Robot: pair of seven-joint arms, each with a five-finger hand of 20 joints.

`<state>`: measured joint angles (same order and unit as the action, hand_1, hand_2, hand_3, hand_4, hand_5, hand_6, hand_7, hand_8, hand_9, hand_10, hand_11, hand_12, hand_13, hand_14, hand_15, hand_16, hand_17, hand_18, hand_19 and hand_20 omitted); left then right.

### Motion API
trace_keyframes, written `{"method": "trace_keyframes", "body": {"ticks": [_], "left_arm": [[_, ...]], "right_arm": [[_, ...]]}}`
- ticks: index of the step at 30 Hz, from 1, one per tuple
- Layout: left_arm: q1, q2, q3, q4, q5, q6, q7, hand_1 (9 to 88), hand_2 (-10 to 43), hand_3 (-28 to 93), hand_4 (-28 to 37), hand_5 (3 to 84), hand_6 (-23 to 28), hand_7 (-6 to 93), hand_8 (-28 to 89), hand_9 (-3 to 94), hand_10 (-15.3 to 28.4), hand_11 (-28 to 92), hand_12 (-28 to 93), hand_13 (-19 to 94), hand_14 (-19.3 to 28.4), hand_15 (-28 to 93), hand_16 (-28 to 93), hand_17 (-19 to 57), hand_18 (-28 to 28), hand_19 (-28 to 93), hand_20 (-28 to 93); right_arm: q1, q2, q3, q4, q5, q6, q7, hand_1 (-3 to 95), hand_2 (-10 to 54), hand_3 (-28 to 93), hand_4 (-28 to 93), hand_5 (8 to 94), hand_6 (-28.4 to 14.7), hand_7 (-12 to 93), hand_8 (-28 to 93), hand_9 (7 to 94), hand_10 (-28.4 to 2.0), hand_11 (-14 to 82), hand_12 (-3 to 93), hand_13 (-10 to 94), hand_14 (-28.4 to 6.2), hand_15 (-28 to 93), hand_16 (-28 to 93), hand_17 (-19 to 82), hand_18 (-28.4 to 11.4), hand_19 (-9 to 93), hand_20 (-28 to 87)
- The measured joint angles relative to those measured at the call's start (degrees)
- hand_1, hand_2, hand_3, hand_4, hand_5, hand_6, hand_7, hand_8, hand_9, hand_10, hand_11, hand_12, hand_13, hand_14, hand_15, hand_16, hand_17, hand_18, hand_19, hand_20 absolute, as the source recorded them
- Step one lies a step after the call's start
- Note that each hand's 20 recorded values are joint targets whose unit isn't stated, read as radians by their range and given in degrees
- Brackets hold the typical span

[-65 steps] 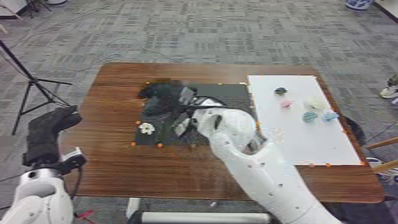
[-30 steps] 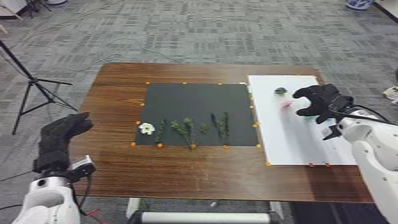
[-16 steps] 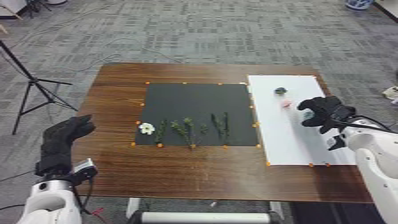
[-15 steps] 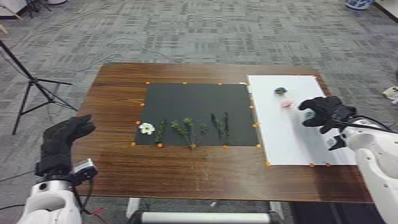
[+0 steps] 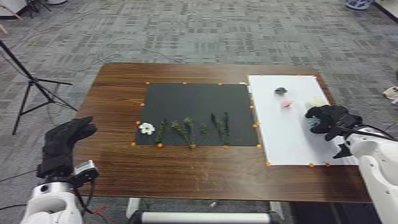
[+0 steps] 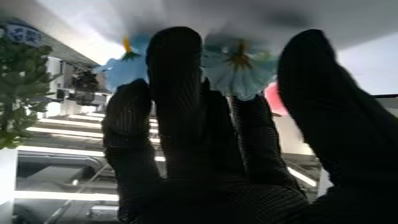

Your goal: Arrange flowers

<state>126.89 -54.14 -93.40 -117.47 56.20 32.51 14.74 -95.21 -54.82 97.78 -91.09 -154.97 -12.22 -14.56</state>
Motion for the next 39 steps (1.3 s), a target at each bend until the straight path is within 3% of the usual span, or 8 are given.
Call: {"method": "trace_keyframes", "body": {"ticks": [3, 4, 10, 14, 19, 26, 32, 39], "left_arm": [[0.01, -0.03, 0.0, -0.01, -0.02, -0.03, 0.0, 28.3, 13.5, 68, -25.4, 57.6, 3.1, 18.3, -8, 56.7, 14.8, 27, 15, 47, 18.8, 31, -3, 10.4, 12.1, 11, 20], [0.01, -0.03, 0.0, -0.02, -0.03, -0.05, 0.0, 28.4, 13.5, 68, -25.5, 57.6, 3.0, 18.3, -8, 56.7, 14.8, 27, 15, 47, 18.8, 31, -3, 10.4, 12.1, 11, 20], [0.01, -0.03, -0.08, -0.06, -0.27, -0.1, 0.05, 28.4, 13.4, 68, -25.4, 57.6, 3.0, 18.2, -8, 56.7, 14.8, 27, 15, 47, 18.8, 31, -3, 10.4, 12.1, 11, 20], [0.0, 0.03, -0.26, -0.07, -0.37, -0.1, 0.03, 28.5, 13.4, 68, -25.5, 57.6, 3.0, 18.3, -8, 56.7, 14.9, 27, 15, 47, 18.9, 31, -4, 10.4, 12.1, 11, 20], [-0.06, 0.36, -1.15, 0.34, -0.42, -0.07, 0.02, 28.5, 13.4, 68, -25.5, 57.6, 3.0, 18.4, -8, 56.8, 14.8, 27, 15, 47, 18.7, 31, -4, 10.5, 12.1, 11, 20], [-0.22, 1.32, -2.6, 1.34, -1.2, 0.52, 0.03, 28.5, 13.2, 69, -25.5, 57.7, 3.0, 18.5, -8, 56.7, 14.6, 27, 15, 47, 18.7, 31, -4, 10.6, 12.0, 11, 19], [-1.39, 1.71, -2.27, 2.28, -1.2, 0.92, 0.07, 28.6, 13.2, 69, -25.5, 57.6, 3.0, 18.6, -8, 56.5, 14.6, 27, 14, 46, 18.6, 30, -4, 10.6, 11.8, 10, 19], [-2.29, 2.01, -1.96, 2.39, -1.13, 0.94, 0.03, 28.8, 13.3, 68, -25.4, 57.5, 3.0, 18.7, -8, 56.3, 14.6, 28, 14, 46, 18.5, 30, -4, 10.6, 11.8, 10, 19]], "right_arm": [[0.0, -0.01, -1.25, 0.84, 1.77, 4.41, 1.06, 55.5, -9.5, 70, -25, 59.6, 1.9, 32, 0, 73.3, -10.3, 12.0, 30.3, 75, -7.9, 57, 31, 38, -20.8, 80, 55], [0.0, 0.08, -2.0, 1.39, 2.75, 6.61, 1.52, 58.7, -9.5, 68, -25, 65.2, 2.2, 34, 3, 79.4, -9.7, 9.4, 35.5, 78, -7.2, 57, 31, 40, -20.7, 81, 56], [-0.12, 0.98, -7.17, 3.11, 11.52, 16.9, 3.63, 60.4, -9.5, 66, -24, 73.5, 2.0, 32, 6, 85.9, -9.1, 10.5, 40.6, 82, -6.4, 57, 32, 43, -21.5, 83, 56], [-0.1, 2.33, -9.27, 1.14, 15.77, 17.01, 5.12, 60.1, -9.5, 67, -23, 74.6, 1.8, 31, 6, 86.9, -8.8, 10.5, 41.4, 83, -6.3, 57, 33, 43, -21.7, 84, 57], [1.28, 6.25, -14.13, -5.8, 20.26, 16.95, 10.24, 59.8, -9.5, 67, -23, 76.3, 1.9, 29, 6, 87.8, -8.8, 10.3, 41.8, 82, -6.5, 57, 34, 42, -21.8, 84, 57], [13.68, 8.87, -25.9, -11.62, 22.6, 14.71, 11.49, 59.5, -9.5, 66, -22, 78.1, 2.7, 28, 6, 87.4, -9.3, 10.0, 43.1, 81, -6.6, 59, 35, 42, -21.6, 84, 57], [24.51, 5.52, -35.95, -11.99, 20.68, 12.66, 10.42, 59.5, -9.5, 66, -23, 78.3, 2.9, 28, 5, 87.5, -9.4, 9.7, 42.8, 81, -6.6, 59, 35, 42, -21.6, 84, 57], [29.82, -3.88, -43.76, -7.67, 13.88, 11.74, 8.31, 59.4, -9.5, 66, -23, 78.4, 3.1, 28, 5, 87.7, -9.3, 9.3, 42.3, 80, -6.6, 59, 35, 41, -21.7, 84, 57]]}}
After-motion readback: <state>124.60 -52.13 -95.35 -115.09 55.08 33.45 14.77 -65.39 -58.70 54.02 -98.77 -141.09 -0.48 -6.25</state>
